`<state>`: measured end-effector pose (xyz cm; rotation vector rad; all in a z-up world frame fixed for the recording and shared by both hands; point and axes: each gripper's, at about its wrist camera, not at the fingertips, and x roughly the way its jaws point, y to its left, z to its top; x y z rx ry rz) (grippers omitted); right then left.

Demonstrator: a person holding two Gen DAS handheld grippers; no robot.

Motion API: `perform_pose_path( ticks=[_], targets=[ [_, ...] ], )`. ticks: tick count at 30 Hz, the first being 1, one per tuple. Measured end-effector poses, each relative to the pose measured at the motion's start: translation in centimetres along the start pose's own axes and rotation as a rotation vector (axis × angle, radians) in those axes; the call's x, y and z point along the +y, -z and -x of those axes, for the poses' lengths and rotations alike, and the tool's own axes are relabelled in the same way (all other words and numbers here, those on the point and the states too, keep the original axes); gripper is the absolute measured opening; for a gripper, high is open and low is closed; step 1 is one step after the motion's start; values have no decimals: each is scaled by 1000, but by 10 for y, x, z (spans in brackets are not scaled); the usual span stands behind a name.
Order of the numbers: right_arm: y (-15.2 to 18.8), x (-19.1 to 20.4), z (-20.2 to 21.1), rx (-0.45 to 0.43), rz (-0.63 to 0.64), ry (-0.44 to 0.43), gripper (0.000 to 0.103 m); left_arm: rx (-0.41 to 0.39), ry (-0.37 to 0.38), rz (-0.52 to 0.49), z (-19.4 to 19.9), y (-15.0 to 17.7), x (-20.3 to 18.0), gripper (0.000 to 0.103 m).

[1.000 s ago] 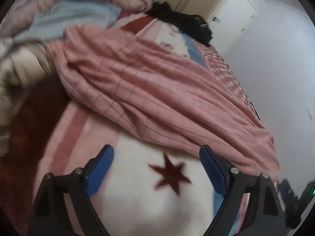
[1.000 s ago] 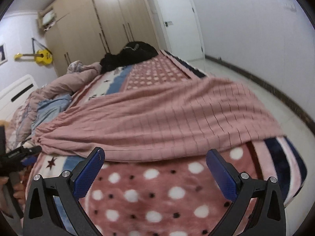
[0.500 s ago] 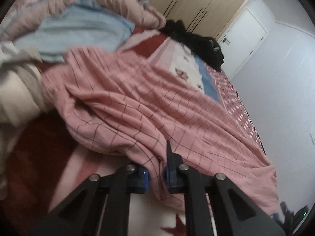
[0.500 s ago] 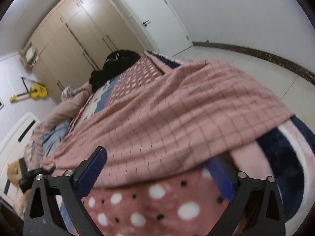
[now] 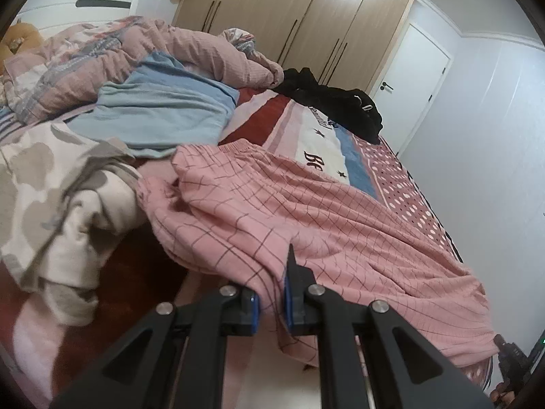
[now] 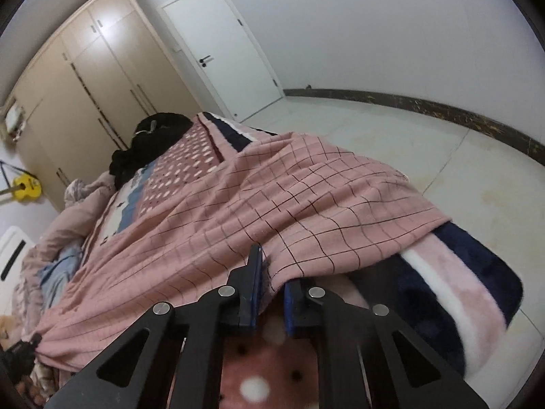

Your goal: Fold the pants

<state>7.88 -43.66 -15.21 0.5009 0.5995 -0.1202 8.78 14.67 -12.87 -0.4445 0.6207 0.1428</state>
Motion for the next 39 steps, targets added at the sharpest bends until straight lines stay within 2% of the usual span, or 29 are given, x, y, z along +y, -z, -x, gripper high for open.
perform_pose_path(
  ticks=[5,10,13,17,20,24,29,32,35,36,37,39],
  targets=[
    [-10,13,23,4,77,-52,5,34,-16,-65,1,-13,-9,8],
    [-45,37,20,70,167,-128,5,84,-30,-142,-16,-46,-29,8],
    [-78,55,-4,150,228,-144,5,142,-50,-168,-43,-76,-43,9],
    [-114,69,-48,240,283,-97,5,216,-80,-220,-94,-113,-67,10],
    [-135,67,-86,310,273,-67,5,308,-118,-273,-147,-135,-89,11],
    [-150,64,-135,376,280,-5,5,359,-128,-303,-199,-149,-108,11],
    [-154,61,-175,428,287,33,5,431,-142,-278,-243,-156,-106,16],
    [-151,60,-197,459,304,45,5,462,-157,-258,-259,-155,-97,26],
    [-149,58,-207,470,313,27,10,429,-150,-203,-256,-161,-87,57],
    [-150,57,-209,472,310,17,11,393,-174,-200,-251,-165,-85,74],
    [-153,54,-209,473,304,-2,14,355,-202,-219,-244,-168,-84,86],
    [-156,51,-207,476,281,-46,27,309,-202,-279,-229,-174,-83,87]
  ],
)
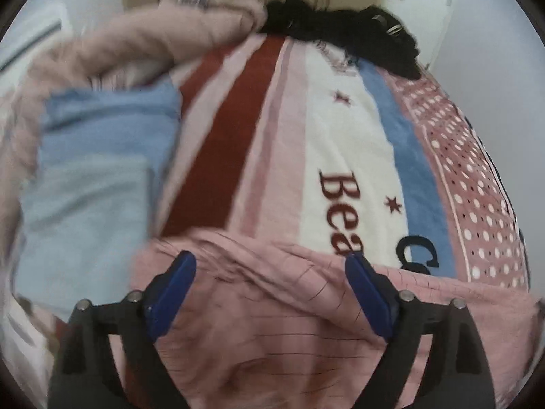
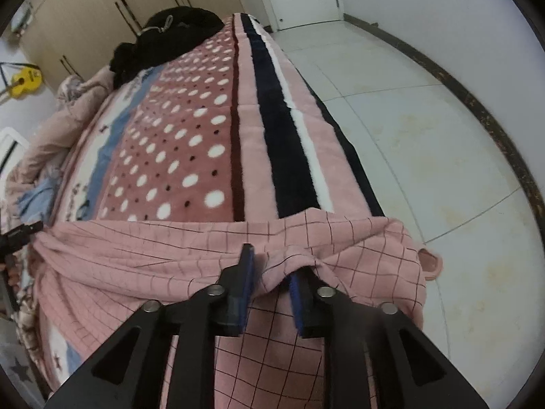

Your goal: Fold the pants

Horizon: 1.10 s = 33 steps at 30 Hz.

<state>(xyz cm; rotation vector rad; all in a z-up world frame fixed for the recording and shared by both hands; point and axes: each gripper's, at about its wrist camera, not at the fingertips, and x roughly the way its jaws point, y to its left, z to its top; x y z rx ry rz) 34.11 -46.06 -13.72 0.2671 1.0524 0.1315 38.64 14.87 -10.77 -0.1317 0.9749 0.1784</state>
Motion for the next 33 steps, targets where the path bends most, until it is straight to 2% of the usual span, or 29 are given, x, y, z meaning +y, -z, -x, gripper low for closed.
perform_pose_path(
  ticks=[2,3,6,10,13,16,19,21,23,24,25,26,27,29,33],
  targets=[
    [0,-2,7,13,-5,-74,57,8,-2,-10,8,0,6,87],
    [1,0,10,21,1,-86,61,14,-12,-14,13,2,9,87],
    [8,8,34,3,56,-57,66,-7,-14,-62,33,12,7,87],
    [25,14,73,-28,117,-60,69,-23,31,-119,61,39,-4,87],
    [49,6,95,-53,143,7,81,-31,58,-152,73,62,-15,87],
    [72,-12,94,-41,146,89,81,-35,72,-175,77,81,-24,87],
    [96,-28,71,17,136,113,81,-38,76,-182,77,93,-30,88],
    [103,-32,59,21,143,140,78,-31,82,-179,77,97,-33,88],
    [105,-36,53,-3,136,202,57,-32,77,-180,78,97,-34,88],
    [102,-40,54,-16,116,201,53,-36,70,-180,78,97,-34,87],
    [99,-41,56,-33,97,207,36,-39,66,-179,77,96,-34,88],
    [93,-42,61,-56,90,232,14,-43,59,-175,75,93,-34,88],
    [87,-43,64,-75,92,268,4,-43,58,-170,73,92,-33,88],
    [73,-47,70,-118,91,315,4,-38,58,-159,66,87,-33,88],
    [35,-74,70,-138,27,334,4,-24,45,-153,47,78,-34,87]
  ],
)
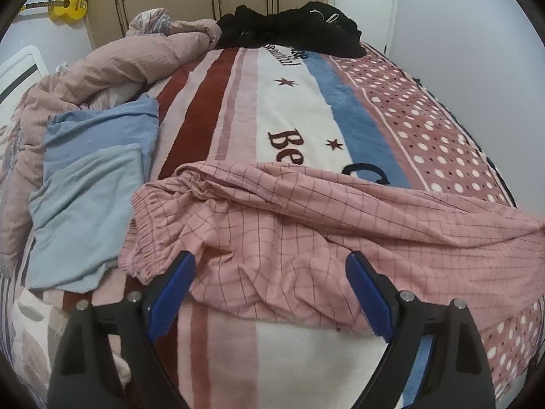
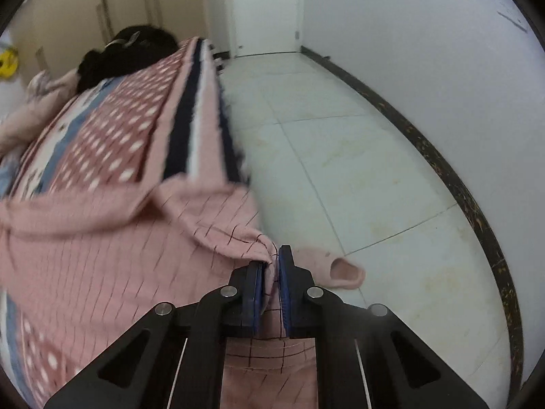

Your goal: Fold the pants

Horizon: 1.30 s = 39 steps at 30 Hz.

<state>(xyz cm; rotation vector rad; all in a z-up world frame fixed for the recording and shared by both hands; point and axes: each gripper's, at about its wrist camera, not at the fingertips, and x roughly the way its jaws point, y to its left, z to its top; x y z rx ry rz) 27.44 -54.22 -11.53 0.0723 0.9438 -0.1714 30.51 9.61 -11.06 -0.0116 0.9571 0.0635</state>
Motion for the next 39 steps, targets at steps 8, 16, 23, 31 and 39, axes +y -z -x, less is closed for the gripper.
perform_pose_path(
  ticks=[8,16,23,31,39],
  targets=[
    [-33,-1,-70,114,-15,63,39,32,27,23,-25,-8,4,87],
    [-25,43,6,-65,-41,-189,55,2,49,-36,-14,-7,2,87],
    [10,195,23,1,239,-498,11,58,135,-75,-29,-7,-26,78],
    [30,293,-35,96,348,-515,9,174,98,-94,-83,-26,-41,47],
    [-11,289,-58,42,305,-428,6,63,21,16,-102,-75,-21,67]
  ],
)
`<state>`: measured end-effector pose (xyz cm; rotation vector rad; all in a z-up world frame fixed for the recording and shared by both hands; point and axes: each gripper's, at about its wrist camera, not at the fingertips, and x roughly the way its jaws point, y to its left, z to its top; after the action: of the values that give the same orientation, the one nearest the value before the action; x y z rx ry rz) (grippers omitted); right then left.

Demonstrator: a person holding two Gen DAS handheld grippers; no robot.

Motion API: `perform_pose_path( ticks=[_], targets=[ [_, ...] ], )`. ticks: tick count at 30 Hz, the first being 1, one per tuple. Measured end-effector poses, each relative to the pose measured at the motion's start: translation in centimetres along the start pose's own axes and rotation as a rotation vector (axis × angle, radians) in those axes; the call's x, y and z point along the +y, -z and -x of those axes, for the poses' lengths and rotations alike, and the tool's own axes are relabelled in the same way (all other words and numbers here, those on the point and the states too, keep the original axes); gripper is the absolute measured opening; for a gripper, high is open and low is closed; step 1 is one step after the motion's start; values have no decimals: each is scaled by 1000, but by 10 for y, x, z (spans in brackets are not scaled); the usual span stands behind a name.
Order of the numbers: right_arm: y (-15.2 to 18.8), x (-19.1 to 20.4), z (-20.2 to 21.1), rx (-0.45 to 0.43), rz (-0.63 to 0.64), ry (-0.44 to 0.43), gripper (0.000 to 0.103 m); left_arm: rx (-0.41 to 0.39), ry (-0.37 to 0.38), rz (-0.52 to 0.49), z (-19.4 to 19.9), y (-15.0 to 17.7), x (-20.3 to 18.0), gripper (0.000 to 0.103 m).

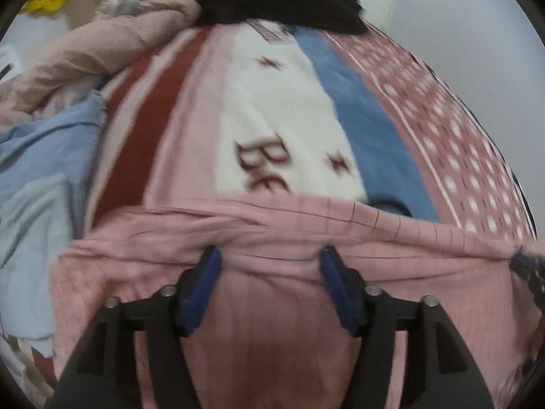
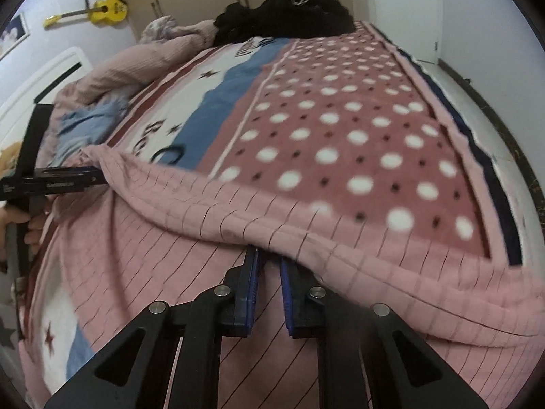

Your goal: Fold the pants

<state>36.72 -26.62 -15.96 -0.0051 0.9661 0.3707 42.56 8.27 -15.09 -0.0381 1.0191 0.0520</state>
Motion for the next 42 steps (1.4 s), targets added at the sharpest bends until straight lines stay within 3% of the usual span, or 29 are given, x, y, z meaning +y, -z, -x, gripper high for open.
perform_pose_path(
  ticks=[1,3,6,8,9,11,14,17,20,22,26,27,28,29,30,31,33,39,41,42],
  targets=[
    [-2,-4,-1,-9,-12,12,6,-18,-24,22,-1,-5,5,72],
    [-9,-14,-5,-25,-52,34,6,3,-61,58,-10,-13,14,73],
    [-13,-23,-9,-20,-84,62,6,15,-11,103,2,-9,27,73],
    [-11,-23,-3,-25,-92,47,14,-17,34,116,25,1,34,78],
    [-10,-22,2,-32,-93,38,19,-36,49,125,36,7,37,86],
    [-5,-15,17,-64,-95,0,41,-75,70,149,63,26,47,97],
    [5,4,41,-99,-60,-53,43,-54,77,137,87,52,62,99],
    [19,30,59,-111,-10,-102,43,-50,-16,110,95,69,84,99],
    [31,52,66,-103,31,-135,43,-21,-28,102,86,76,99,98],
    [38,64,67,-95,42,-166,43,-6,-58,102,77,76,106,87],
    [47,75,67,-88,60,-184,43,40,-18,141,56,72,123,62],
    [50,77,68,-87,60,-186,43,41,-22,156,52,70,127,48],
    [50,77,67,-86,58,-189,43,45,-9,166,49,67,129,24],
    [51,77,67,-83,54,-191,43,59,15,174,44,62,132,16],
    [51,76,66,-81,50,-192,43,64,13,175,42,59,132,14],
    [51,75,65,-79,46,-192,43,48,-38,163,43,54,132,8],
    [51,74,63,-76,41,-191,43,13,-123,132,44,41,132,6],
    [50,74,58,-58,48,-182,43,4,-130,169,26,4,148,7],
    [51,75,57,-48,53,-178,43,11,-97,233,16,-5,159,14],
    [51,76,58,-44,56,-175,43,17,-104,248,13,-7,162,26]
  ],
)
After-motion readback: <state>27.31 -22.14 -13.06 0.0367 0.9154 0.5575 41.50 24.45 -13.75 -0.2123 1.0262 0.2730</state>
